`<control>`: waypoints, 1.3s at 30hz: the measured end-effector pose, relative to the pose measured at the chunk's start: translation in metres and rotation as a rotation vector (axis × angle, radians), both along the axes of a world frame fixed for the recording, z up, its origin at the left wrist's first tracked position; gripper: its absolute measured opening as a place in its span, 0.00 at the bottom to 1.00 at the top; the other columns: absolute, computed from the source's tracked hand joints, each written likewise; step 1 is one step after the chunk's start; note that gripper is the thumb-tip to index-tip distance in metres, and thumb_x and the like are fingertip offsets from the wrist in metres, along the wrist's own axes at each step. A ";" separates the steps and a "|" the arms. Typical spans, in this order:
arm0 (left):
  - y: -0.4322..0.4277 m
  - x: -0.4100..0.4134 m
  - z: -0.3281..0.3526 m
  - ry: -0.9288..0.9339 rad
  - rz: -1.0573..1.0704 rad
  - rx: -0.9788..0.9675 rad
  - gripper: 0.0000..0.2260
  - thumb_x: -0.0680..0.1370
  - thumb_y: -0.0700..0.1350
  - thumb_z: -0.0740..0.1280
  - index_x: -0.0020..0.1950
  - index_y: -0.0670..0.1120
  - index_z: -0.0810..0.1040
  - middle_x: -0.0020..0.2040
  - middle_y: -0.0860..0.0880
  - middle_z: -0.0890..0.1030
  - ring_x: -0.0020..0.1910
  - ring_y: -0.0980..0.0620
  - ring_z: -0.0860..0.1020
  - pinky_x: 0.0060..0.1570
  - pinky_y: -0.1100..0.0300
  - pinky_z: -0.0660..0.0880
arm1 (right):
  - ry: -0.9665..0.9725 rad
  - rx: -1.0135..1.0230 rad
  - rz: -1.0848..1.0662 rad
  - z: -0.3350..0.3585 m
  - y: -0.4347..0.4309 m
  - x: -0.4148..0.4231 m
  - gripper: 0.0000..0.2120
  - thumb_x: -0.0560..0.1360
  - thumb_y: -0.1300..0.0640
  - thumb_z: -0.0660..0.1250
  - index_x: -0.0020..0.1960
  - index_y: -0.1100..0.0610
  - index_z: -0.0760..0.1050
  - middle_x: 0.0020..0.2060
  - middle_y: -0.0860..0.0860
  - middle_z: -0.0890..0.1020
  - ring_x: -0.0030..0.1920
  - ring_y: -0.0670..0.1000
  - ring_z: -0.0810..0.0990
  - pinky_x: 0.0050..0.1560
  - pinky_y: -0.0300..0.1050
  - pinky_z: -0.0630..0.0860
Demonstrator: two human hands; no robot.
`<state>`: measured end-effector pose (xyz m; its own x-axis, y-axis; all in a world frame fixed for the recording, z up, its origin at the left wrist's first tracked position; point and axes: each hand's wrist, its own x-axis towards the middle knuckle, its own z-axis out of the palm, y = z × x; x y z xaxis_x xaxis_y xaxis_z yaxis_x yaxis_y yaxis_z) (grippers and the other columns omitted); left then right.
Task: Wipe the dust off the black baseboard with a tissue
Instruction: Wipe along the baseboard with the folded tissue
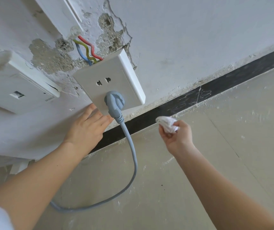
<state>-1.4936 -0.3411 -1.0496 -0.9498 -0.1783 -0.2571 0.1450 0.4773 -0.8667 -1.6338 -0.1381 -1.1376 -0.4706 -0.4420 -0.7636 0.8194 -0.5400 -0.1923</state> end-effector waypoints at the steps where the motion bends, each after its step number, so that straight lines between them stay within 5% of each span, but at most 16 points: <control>1: 0.000 0.000 0.000 0.006 -0.013 0.015 0.31 0.74 0.55 0.64 0.76 0.51 0.64 0.64 0.57 0.76 0.65 0.47 0.72 0.65 0.47 0.39 | 0.018 0.052 0.121 -0.003 -0.007 0.010 0.08 0.75 0.64 0.56 0.47 0.65 0.73 0.38 0.61 0.80 0.37 0.55 0.80 0.40 0.46 0.81; 3: 0.002 0.000 0.001 0.034 -0.019 0.036 0.31 0.72 0.55 0.65 0.75 0.51 0.66 0.63 0.56 0.76 0.64 0.47 0.72 0.66 0.48 0.40 | 0.061 0.112 0.365 -0.009 -0.026 0.034 0.08 0.76 0.64 0.57 0.42 0.63 0.73 0.34 0.59 0.79 0.34 0.54 0.79 0.41 0.47 0.81; 6: -0.003 0.001 -0.001 0.096 -0.061 0.114 0.31 0.68 0.50 0.70 0.72 0.48 0.72 0.58 0.53 0.80 0.61 0.44 0.73 0.67 0.49 0.44 | 0.129 0.062 0.665 -0.025 -0.058 0.064 0.08 0.75 0.67 0.59 0.52 0.66 0.74 0.39 0.62 0.81 0.39 0.57 0.80 0.48 0.52 0.81; 9: -0.007 0.000 -0.002 0.120 -0.132 0.155 0.30 0.65 0.48 0.71 0.68 0.48 0.76 0.55 0.51 0.81 0.58 0.43 0.67 0.67 0.49 0.51 | 0.150 0.014 0.793 -0.037 -0.085 0.077 0.06 0.75 0.66 0.62 0.51 0.63 0.75 0.53 0.66 0.79 0.48 0.59 0.80 0.44 0.51 0.81; 13: -0.006 -0.001 0.003 0.131 -0.249 0.174 0.23 0.68 0.41 0.59 0.60 0.47 0.82 0.53 0.47 0.82 0.53 0.41 0.68 0.56 0.50 0.62 | 0.150 -0.029 0.859 -0.042 -0.107 0.083 0.06 0.72 0.63 0.67 0.48 0.62 0.79 0.53 0.63 0.81 0.47 0.58 0.83 0.42 0.49 0.82; 15: -0.007 -0.002 0.003 0.130 -0.256 0.162 0.26 0.69 0.40 0.52 0.60 0.47 0.82 0.54 0.48 0.82 0.53 0.41 0.68 0.56 0.50 0.61 | 0.134 -0.015 0.783 -0.046 -0.112 0.080 0.10 0.67 0.62 0.70 0.48 0.63 0.80 0.57 0.67 0.79 0.52 0.61 0.82 0.50 0.54 0.81; 17: -0.007 -0.002 0.002 0.126 -0.267 0.138 0.27 0.69 0.42 0.53 0.63 0.47 0.80 0.52 0.49 0.82 0.52 0.43 0.66 0.55 0.51 0.62 | 0.097 -0.014 0.657 -0.041 -0.105 0.073 0.07 0.72 0.65 0.64 0.47 0.65 0.79 0.55 0.70 0.78 0.52 0.65 0.81 0.58 0.58 0.77; 20: -0.008 -0.002 0.005 0.141 -0.282 0.165 0.22 0.68 0.43 0.64 0.61 0.48 0.80 0.48 0.48 0.82 0.52 0.42 0.66 0.56 0.51 0.62 | 0.059 -0.025 0.443 -0.039 -0.084 0.049 0.08 0.77 0.70 0.56 0.45 0.67 0.73 0.32 0.63 0.82 0.28 0.54 0.83 0.45 0.49 0.81; 21: -0.009 -0.002 0.005 0.163 -0.281 0.183 0.22 0.68 0.42 0.65 0.62 0.48 0.79 0.48 0.47 0.82 0.53 0.41 0.68 0.57 0.51 0.62 | 0.065 0.001 0.391 -0.041 -0.078 0.039 0.08 0.76 0.70 0.55 0.45 0.69 0.73 0.31 0.63 0.82 0.28 0.54 0.83 0.39 0.46 0.82; 25: -0.003 -0.002 0.012 0.143 -0.199 0.374 0.18 0.70 0.37 0.53 0.59 0.49 0.64 0.54 0.42 0.82 0.52 0.37 0.73 0.56 0.47 0.60 | 0.098 0.094 0.264 -0.034 -0.049 0.003 0.09 0.74 0.71 0.58 0.52 0.74 0.73 0.46 0.70 0.81 0.40 0.61 0.84 0.37 0.48 0.83; 32: 0.031 0.008 0.011 0.202 -0.012 0.470 0.23 0.69 0.43 0.60 0.62 0.40 0.79 0.60 0.43 0.80 0.59 0.40 0.77 0.68 0.47 0.56 | 0.057 0.201 -0.063 -0.026 0.010 -0.033 0.18 0.70 0.69 0.59 0.60 0.68 0.73 0.50 0.65 0.81 0.43 0.60 0.84 0.46 0.49 0.82; 34: 0.056 0.018 0.014 0.265 0.011 0.612 0.22 0.70 0.43 0.56 0.58 0.40 0.82 0.56 0.43 0.82 0.54 0.43 0.80 0.59 0.48 0.71 | 0.052 0.195 -0.025 -0.024 0.018 -0.029 0.15 0.70 0.69 0.59 0.56 0.67 0.73 0.48 0.64 0.82 0.43 0.60 0.84 0.45 0.47 0.82; 35: 0.068 0.024 0.018 0.275 -0.011 0.681 0.19 0.70 0.43 0.56 0.51 0.42 0.84 0.48 0.44 0.83 0.45 0.44 0.82 0.47 0.50 0.77 | 0.054 0.181 0.003 -0.022 0.021 -0.026 0.12 0.71 0.69 0.59 0.54 0.67 0.74 0.47 0.63 0.82 0.43 0.59 0.84 0.44 0.46 0.82; 37: 0.090 0.034 0.029 0.259 -0.091 0.785 0.10 0.70 0.41 0.58 0.34 0.47 0.78 0.31 0.49 0.76 0.29 0.48 0.74 0.25 0.57 0.71 | 0.082 0.155 0.088 -0.020 0.024 -0.019 0.08 0.72 0.69 0.59 0.49 0.66 0.74 0.45 0.63 0.82 0.42 0.58 0.84 0.44 0.46 0.83; 39: 0.109 0.034 0.038 0.229 -0.230 0.834 0.09 0.70 0.40 0.60 0.30 0.48 0.72 0.28 0.51 0.70 0.26 0.49 0.68 0.21 0.59 0.65 | 0.100 0.139 0.168 -0.019 0.025 -0.013 0.07 0.73 0.69 0.59 0.47 0.65 0.75 0.43 0.63 0.82 0.41 0.58 0.83 0.48 0.47 0.82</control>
<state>-1.4598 -0.2325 -1.0116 -0.9829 0.1831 -0.0173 0.1809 0.9455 -0.2708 -1.6466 -0.1129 -1.1570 -0.4758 -0.4145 -0.7758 0.8686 -0.3600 -0.3404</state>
